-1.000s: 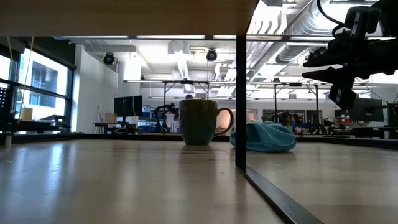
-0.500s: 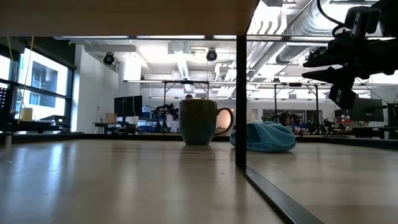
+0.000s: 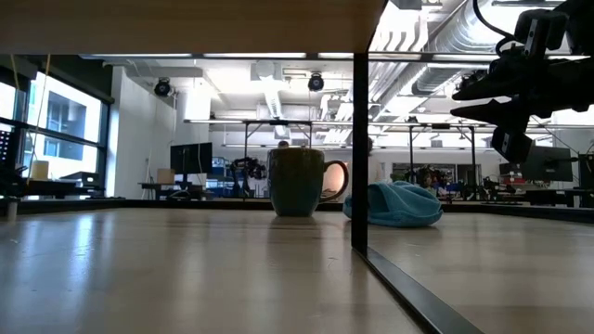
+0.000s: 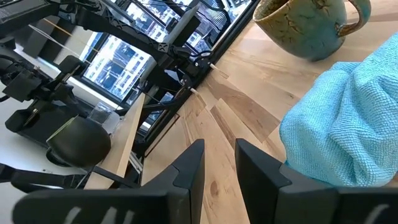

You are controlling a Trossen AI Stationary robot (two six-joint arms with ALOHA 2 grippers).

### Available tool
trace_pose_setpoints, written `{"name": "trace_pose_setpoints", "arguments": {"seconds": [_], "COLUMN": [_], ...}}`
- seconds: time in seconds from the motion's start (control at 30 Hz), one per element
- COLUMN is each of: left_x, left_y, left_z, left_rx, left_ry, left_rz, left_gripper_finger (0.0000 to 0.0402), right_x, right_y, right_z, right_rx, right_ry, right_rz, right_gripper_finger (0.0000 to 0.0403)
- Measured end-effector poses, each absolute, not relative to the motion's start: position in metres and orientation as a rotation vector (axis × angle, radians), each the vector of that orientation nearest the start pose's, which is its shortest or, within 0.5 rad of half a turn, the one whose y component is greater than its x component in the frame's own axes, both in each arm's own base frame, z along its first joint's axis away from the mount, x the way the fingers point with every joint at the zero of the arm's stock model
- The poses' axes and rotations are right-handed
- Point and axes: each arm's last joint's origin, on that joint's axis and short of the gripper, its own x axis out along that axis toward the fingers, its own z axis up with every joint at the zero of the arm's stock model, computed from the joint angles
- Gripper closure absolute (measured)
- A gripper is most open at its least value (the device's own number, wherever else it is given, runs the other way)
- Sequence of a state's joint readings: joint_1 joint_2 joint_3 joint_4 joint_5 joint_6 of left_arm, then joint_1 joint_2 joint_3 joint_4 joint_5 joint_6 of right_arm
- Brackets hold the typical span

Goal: Stack small to large cups/mugs on shelf
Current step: Put the black mug on the shelf

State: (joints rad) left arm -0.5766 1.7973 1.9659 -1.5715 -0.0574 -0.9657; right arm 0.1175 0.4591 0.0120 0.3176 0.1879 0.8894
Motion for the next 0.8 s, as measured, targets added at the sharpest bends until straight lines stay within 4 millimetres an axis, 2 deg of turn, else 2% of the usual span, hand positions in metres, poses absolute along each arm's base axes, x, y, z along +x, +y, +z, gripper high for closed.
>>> {"name": "trace_pose_setpoints", "arguments": {"seconds": [0.33, 0.6, 0.8], "left_x": [0.275, 0.276, 0.276], "left_y": [-0.177, -0.176, -0.176], "left_z": [0.366, 0.379, 0.379], "left_rx": [-0.347, -0.361, -0.348], "left_ry": [1.370, 1.310, 1.313], "left_rz": [0.258, 0.247, 0.235], "left_gripper_finger": [0.0402, 0.0402, 0.0402], "right_x": [0.125, 0.125, 0.125], "right_y": [0.009, 0.009, 0.009], "right_z": [0.156, 0.156, 0.156], "right_rx": [0.868, 0.860, 0.860], "right_ry": [0.088, 0.088, 0.088], "right_rz": [-0.122, -0.122, -0.122], "right_gripper_finger": [0.0322, 0.0322, 0.0322]}}
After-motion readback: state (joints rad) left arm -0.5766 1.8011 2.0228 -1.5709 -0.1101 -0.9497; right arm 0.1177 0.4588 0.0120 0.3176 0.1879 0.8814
